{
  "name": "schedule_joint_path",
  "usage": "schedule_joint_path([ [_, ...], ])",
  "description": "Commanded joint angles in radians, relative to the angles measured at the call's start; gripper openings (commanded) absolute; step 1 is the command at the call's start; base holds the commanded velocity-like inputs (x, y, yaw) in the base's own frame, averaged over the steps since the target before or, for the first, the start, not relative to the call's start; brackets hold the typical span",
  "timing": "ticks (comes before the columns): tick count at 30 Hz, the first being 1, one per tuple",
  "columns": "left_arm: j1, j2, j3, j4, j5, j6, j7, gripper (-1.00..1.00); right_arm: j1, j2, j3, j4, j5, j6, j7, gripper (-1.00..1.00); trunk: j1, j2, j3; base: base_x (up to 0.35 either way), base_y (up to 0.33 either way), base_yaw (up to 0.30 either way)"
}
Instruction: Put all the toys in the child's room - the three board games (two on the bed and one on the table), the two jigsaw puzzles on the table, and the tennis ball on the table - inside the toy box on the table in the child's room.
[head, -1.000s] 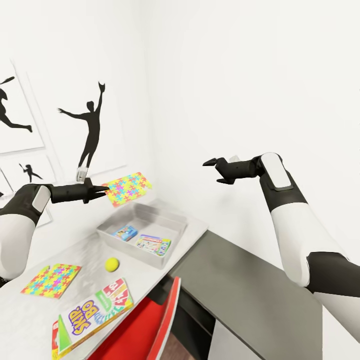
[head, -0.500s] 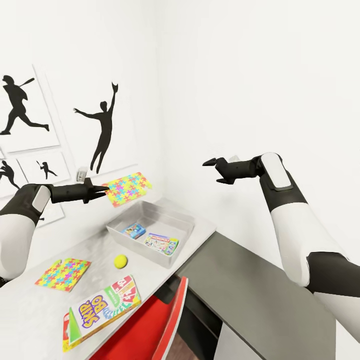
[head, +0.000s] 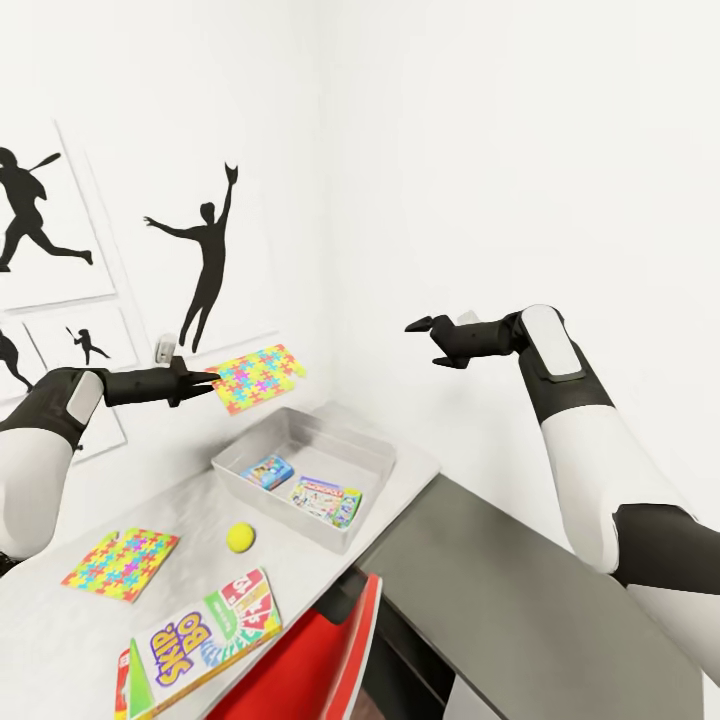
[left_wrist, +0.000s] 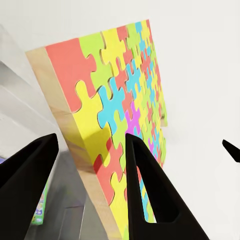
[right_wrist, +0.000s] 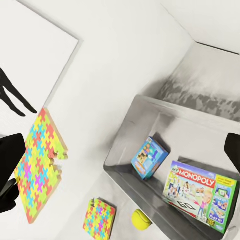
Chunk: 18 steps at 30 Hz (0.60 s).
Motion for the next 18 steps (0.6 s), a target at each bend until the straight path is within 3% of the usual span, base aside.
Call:
schedule_joint_path([
  [1, -0.001, 0.000, 0.003, 0.001, 0.002, 0.005, 0.000, -1.00, -0.001, 0.000, -0.001, -0.001, -0.010, 0.002, -0.010, 1.00, 0.001, -0.002, -0.002, 0.049, 0.000, 0.012],
  [12, -0.001, -0.010, 0.001, 0.001, 0.000, 0.001, 0.016, -1.00, -0.002, -0.003, 0.000, -0.036, -0.010, 0.002, 0.017, 1.00, 0.001, -0.002, -0.002, 0.029, 0.000, 0.001],
  [18, -0.001, -0.023, 0.002, 0.040, 0.002, -0.001, 0.077, -1.00, 0.022, -0.013, 0.001, -0.196, -0.011, 0.002, 0.073, 1.00, 0.001, -0.002, -0.002, 0.000, 0.000, 0.000],
])
